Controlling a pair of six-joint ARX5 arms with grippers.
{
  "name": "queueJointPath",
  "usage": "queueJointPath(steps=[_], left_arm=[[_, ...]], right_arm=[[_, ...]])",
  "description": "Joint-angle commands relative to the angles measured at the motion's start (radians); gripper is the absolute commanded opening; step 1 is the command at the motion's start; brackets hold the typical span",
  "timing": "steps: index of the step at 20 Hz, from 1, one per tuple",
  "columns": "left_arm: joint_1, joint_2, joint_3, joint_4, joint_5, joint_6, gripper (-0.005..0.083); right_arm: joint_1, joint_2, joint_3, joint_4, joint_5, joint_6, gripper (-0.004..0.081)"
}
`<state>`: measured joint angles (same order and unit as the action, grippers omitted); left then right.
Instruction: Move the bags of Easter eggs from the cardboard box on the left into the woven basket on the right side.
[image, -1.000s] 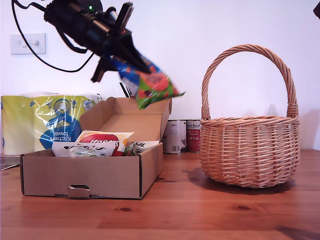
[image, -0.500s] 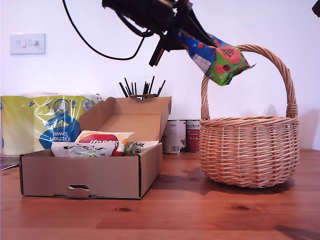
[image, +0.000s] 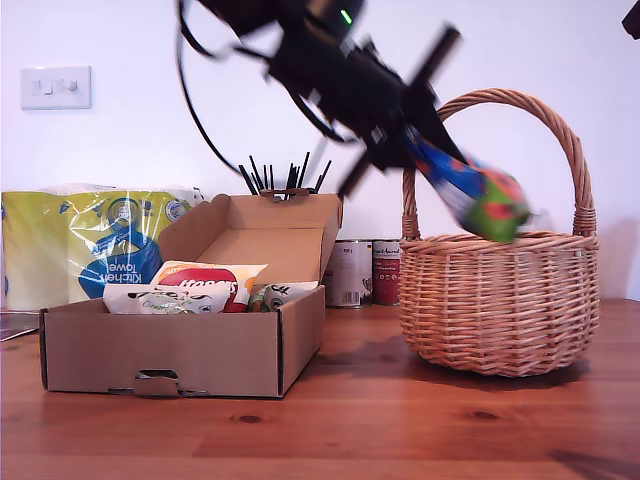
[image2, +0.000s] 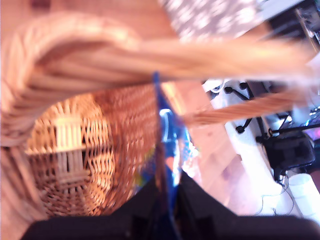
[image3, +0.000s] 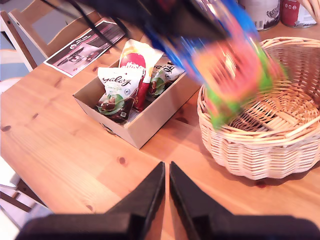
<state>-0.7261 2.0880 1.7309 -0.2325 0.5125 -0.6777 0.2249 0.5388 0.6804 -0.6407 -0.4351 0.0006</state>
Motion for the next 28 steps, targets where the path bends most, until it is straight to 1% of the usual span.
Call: queueJointPath(steps=[1, 4, 8, 10, 11, 13, 14, 15, 20, 21, 22, 24, 25, 28], left_arm=[[-0.004, 0.013, -0.006, 0.062, -0.035, -0.028, -0.0022], [-0.007, 0.014, -0.006, 0.091, -0.089, -0.03, -0.0022], [-0.008, 0.014, -0.006, 0.092, -0.133, -0.029, -0.0022], [-0.01, 0.014, -0.006, 0.095, -0.133, -0.028, -0.0021], [-0.01, 0.014, -0.006, 0.093, -0.133, -0.021, 0.0003], [-0.011, 0.014, -0.006, 0.093, -0.122, -0.005, 0.0148], [-0.011, 0.014, -0.006, 0.094, -0.1, 0.011, 0.0204], [-0.011, 0.014, -0.005, 0.094, -0.075, 0.017, 0.0223], [0.008, 0.004, 0.017, 0.085, 0.056, 0.032, 0.0209], [0.016, -0.001, 0.024, 0.067, 0.079, 0.037, 0.0168], [0.026, -0.014, 0.025, 0.045, 0.108, 0.067, 0.0109], [0.049, -0.047, 0.025, -0.021, 0.135, 0.148, 0.0007], [0.062, -0.07, 0.026, -0.069, 0.135, 0.211, -0.0021], [0.112, -0.145, 0.026, -0.254, 0.129, 0.427, -0.0023]], right_arm=[[0.004, 0.0, 0.009, 0.0, 0.0, -0.006, -0.0012], [0.004, 0.0, 0.009, -0.004, 0.0, -0.006, -0.0012], [0.004, 0.0, 0.009, -0.003, 0.0, -0.006, -0.0012], [0.004, 0.0, 0.009, -0.003, 0.0, -0.006, -0.0012], [0.004, 0.0, 0.009, -0.002, 0.0, -0.009, -0.0012], [0.004, 0.0, 0.009, 0.0, 0.0, -0.01, -0.0012], [0.004, 0.0, 0.009, 0.0, 0.0, -0.01, -0.0012], [0.004, 0.0, 0.009, 0.0, 0.0, -0.01, -0.0013], [0.004, 0.002, 0.009, 0.0, 0.0, -0.009, -0.0012], [0.004, 0.002, 0.009, -0.001, 0.0, -0.009, -0.0012], [0.004, 0.002, 0.009, -0.002, 0.0, -0.009, -0.0013], [0.004, 0.002, 0.009, -0.003, 0.0, -0.009, -0.0012], [0.004, 0.002, 0.009, -0.005, 0.0, -0.009, -0.0012], [0.004, 0.002, 0.009, -0.01, 0.0, -0.009, -0.0013]])
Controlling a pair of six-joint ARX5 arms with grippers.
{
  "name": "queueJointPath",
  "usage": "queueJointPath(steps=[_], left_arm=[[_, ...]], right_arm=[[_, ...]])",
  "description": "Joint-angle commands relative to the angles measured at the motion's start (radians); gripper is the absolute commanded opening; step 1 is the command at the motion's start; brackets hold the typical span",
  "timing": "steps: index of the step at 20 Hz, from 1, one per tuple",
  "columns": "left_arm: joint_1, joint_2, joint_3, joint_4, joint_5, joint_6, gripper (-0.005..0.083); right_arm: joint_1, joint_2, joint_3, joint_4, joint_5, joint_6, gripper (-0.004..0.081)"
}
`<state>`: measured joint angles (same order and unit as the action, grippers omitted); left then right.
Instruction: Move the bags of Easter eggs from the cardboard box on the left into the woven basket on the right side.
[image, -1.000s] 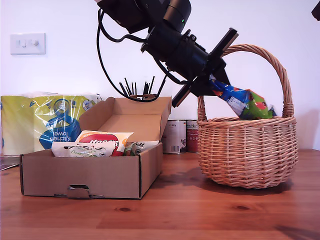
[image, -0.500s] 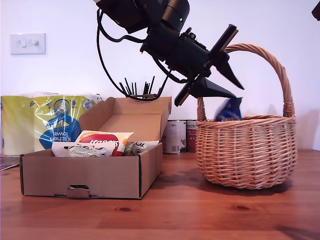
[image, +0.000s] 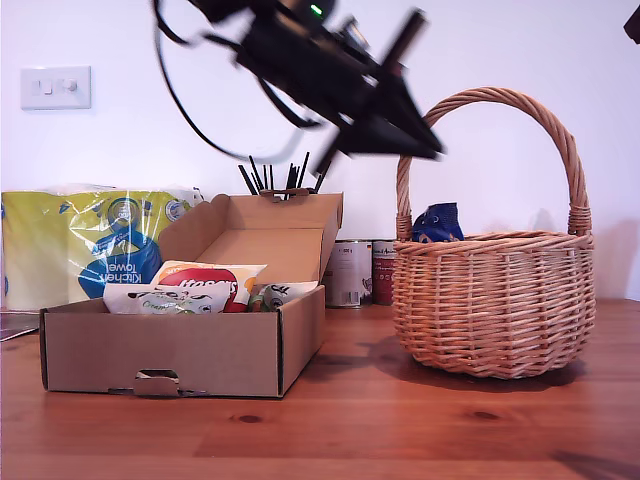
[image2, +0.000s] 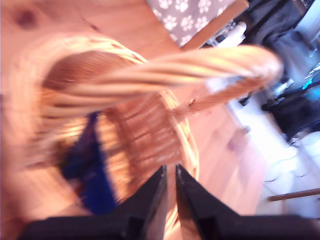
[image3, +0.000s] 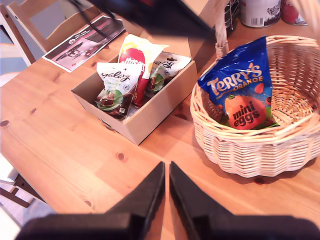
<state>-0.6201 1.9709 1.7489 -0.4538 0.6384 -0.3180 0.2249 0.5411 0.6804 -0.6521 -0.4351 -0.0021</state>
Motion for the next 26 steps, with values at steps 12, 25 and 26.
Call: queueJointPath(steps=[12, 25, 26], left_arm=[[0.268, -0.142, 0.007, -0.732, -0.334, 0.944, -0.0023], [0.344, -0.394, -0.136, -0.262, -0.362, 0.512, -0.002], [0.342, -0.439, -0.206, -0.193, -0.368, 0.496, -0.002]], right_arm=[[0.004, -0.001, 0.009, -0.003, 0.0, -0.006, -0.0012], [0.004, 0.016, 0.009, -0.003, 0.008, -0.006, -0.0012], [0.004, 0.022, 0.009, -0.003, 0.008, -0.006, -0.0013]])
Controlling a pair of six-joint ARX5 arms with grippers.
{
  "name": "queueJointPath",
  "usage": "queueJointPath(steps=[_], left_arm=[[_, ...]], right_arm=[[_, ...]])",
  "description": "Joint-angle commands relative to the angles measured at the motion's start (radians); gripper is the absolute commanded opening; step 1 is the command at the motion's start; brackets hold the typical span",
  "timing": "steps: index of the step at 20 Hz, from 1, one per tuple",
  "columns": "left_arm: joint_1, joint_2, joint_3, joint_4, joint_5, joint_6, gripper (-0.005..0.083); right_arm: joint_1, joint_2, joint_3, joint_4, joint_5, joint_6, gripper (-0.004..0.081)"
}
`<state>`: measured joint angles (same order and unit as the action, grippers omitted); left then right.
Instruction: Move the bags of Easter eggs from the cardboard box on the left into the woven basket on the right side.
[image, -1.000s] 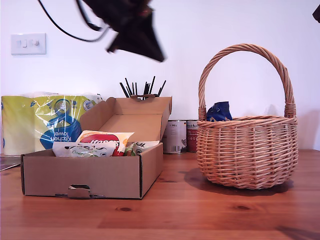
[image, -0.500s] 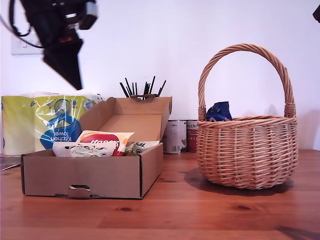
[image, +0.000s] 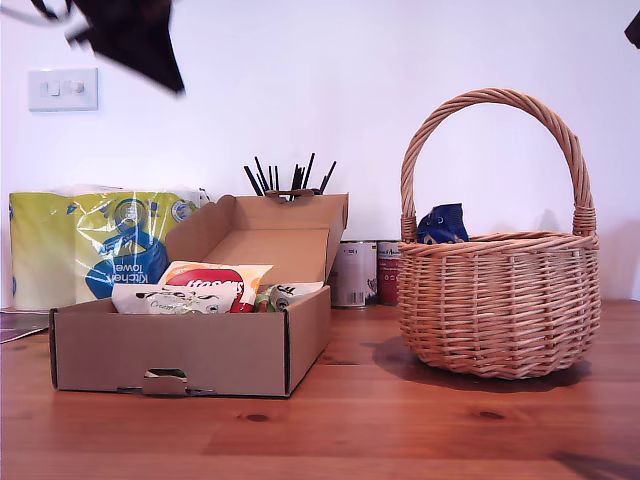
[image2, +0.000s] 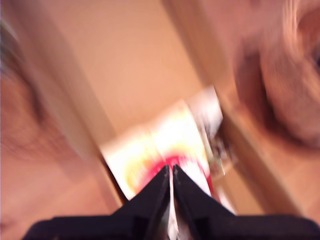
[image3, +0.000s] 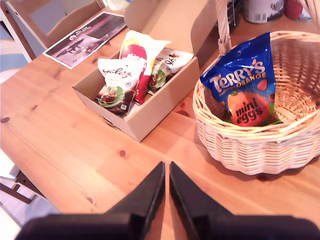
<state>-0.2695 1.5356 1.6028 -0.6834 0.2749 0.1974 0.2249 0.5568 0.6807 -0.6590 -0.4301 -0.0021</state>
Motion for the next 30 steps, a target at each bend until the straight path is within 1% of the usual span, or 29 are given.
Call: queueJointPath(steps=[1, 4, 5, 6, 7, 8, 9, 10, 11, 13, 14, 15, 17, 22, 23, 26, 30], left_arm=[[-0.008, -0.058, -0.141, 0.111, -0.008, -0.023, -0.002], [-0.008, -0.221, -0.431, 0.362, -0.005, -0.021, -0.002], [-0.008, -0.271, -0.515, 0.428, 0.006, -0.006, -0.002], [-0.008, -0.315, -0.589, 0.482, 0.029, 0.04, -0.002], [-0.008, -0.346, -0.647, 0.499, 0.044, 0.087, -0.002], [-0.008, -0.362, -0.678, 0.49, 0.055, 0.128, -0.0019], [-0.008, -0.364, -0.686, 0.451, 0.069, 0.167, -0.0018], [-0.008, -0.358, -0.686, 0.411, 0.087, 0.213, 0.0009], [-0.008, -0.338, -0.686, 0.392, 0.098, 0.242, 0.013], [-0.008, -0.286, -0.686, 0.402, 0.087, 0.245, 0.0584], [-0.008, -0.256, -0.686, 0.413, 0.08, 0.278, 0.0727], [-0.008, -0.216, -0.686, 0.433, 0.081, 0.313, 0.0785], [-0.008, -0.138, -0.684, 0.476, 0.071, 0.338, 0.0787], [-0.008, 0.027, -0.677, 0.56, 0.008, 0.406, 0.0787], [-0.008, 0.06, -0.667, 0.559, -0.013, 0.409, 0.0787], [-0.008, 0.161, -0.632, 0.557, -0.041, 0.433, 0.0787], [-0.008, 0.247, -0.603, 0.533, -0.039, 0.431, 0.0786]], right_arm=[[0.004, 0.011, 0.009, 0.005, 0.003, -0.006, -0.0012], [0.004, 0.016, 0.009, 0.01, 0.012, -0.006, -0.0013], [0.004, 0.016, 0.009, 0.011, 0.019, -0.007, -0.0012], [0.004, 0.016, 0.009, 0.011, 0.021, -0.007, -0.0012], [0.004, 0.016, 0.009, 0.011, 0.021, -0.007, -0.0013], [0.004, 0.016, 0.009, 0.011, 0.021, -0.007, -0.0012], [0.004, 0.016, 0.009, 0.011, 0.021, -0.007, -0.0012], [0.004, 0.016, 0.009, 0.01, 0.021, -0.007, -0.0012], [0.004, 0.016, 0.009, 0.01, 0.021, -0.007, -0.0012], [0.004, 0.016, 0.009, 0.01, 0.021, -0.007, -0.0012], [0.004, 0.016, 0.009, 0.01, 0.021, -0.007, -0.0012], [0.004, 0.016, 0.009, 0.008, 0.021, -0.007, -0.0012], [0.004, 0.016, 0.009, 0.003, 0.021, -0.007, -0.0012], [0.004, 0.016, 0.009, -0.015, 0.021, -0.026, -0.0012], [0.004, 0.016, 0.009, -0.017, 0.021, -0.026, -0.0012], [0.004, 0.016, 0.009, -0.02, 0.021, -0.026, -0.0012], [0.004, 0.016, 0.009, -0.02, 0.021, -0.026, -0.0012]])
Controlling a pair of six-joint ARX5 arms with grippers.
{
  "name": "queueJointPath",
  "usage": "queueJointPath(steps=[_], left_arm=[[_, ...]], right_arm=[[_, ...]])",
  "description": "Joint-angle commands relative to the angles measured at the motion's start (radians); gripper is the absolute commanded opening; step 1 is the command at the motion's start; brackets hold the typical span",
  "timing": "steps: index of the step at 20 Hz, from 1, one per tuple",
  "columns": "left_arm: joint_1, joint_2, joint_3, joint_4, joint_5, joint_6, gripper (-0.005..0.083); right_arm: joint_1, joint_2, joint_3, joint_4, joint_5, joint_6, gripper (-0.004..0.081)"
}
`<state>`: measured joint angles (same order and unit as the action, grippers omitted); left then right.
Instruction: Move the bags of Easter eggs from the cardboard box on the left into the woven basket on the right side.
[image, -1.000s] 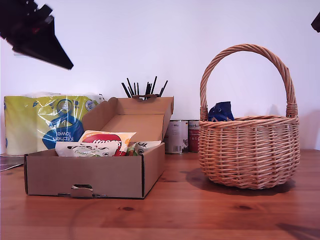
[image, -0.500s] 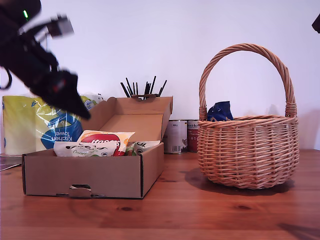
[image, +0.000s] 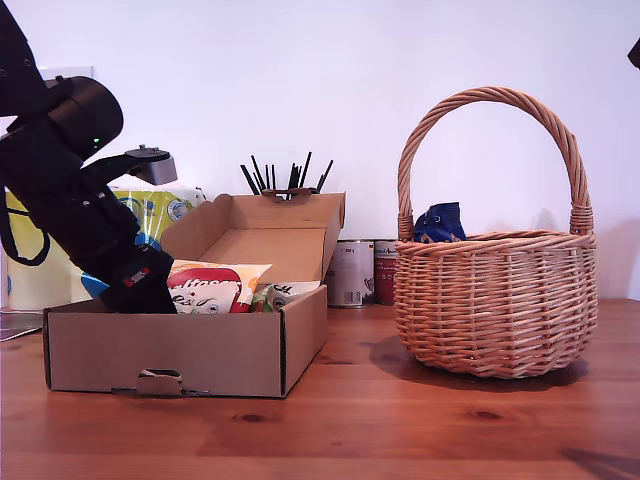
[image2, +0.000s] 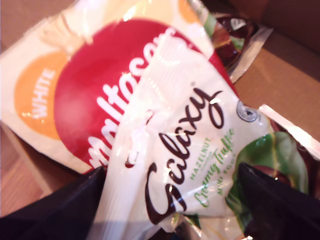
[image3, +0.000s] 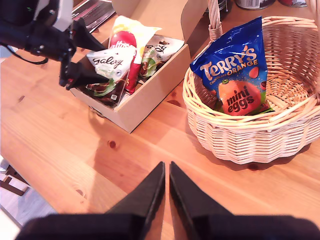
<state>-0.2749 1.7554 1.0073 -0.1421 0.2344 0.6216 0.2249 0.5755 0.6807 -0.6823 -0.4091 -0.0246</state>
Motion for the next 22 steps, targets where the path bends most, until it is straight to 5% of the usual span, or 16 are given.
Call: queueJointPath(steps=[1, 5, 7, 10, 12, 22], left_arm=[[-0.003, 0.039, -0.006, -0.03, 0.015, 0.008, 0.0785], [-0.003, 0.047, -0.006, -0.126, 0.045, 0.007, 0.0743], [-0.003, 0.047, -0.006, -0.151, 0.045, 0.007, 0.0595], [-0.003, 0.045, -0.005, -0.154, 0.044, 0.007, 0.0247], [-0.003, 0.045, 0.002, -0.154, 0.044, 0.007, 0.0118], [-0.003, -0.087, 0.22, -0.438, 0.07, 0.006, 0.0097]], right_arm=[[0.004, -0.003, 0.009, 0.003, 0.0, -0.003, -0.0012], [0.004, -0.003, 0.009, 0.003, 0.0, -0.003, -0.0012], [0.004, -0.002, 0.009, 0.004, 0.0, -0.003, -0.0012], [0.004, -0.002, 0.009, 0.004, 0.0, -0.003, -0.0012], [0.004, -0.002, 0.009, 0.004, 0.0, -0.003, -0.0012], [0.004, -0.002, 0.009, 0.004, 0.0, -0.004, -0.0012]])
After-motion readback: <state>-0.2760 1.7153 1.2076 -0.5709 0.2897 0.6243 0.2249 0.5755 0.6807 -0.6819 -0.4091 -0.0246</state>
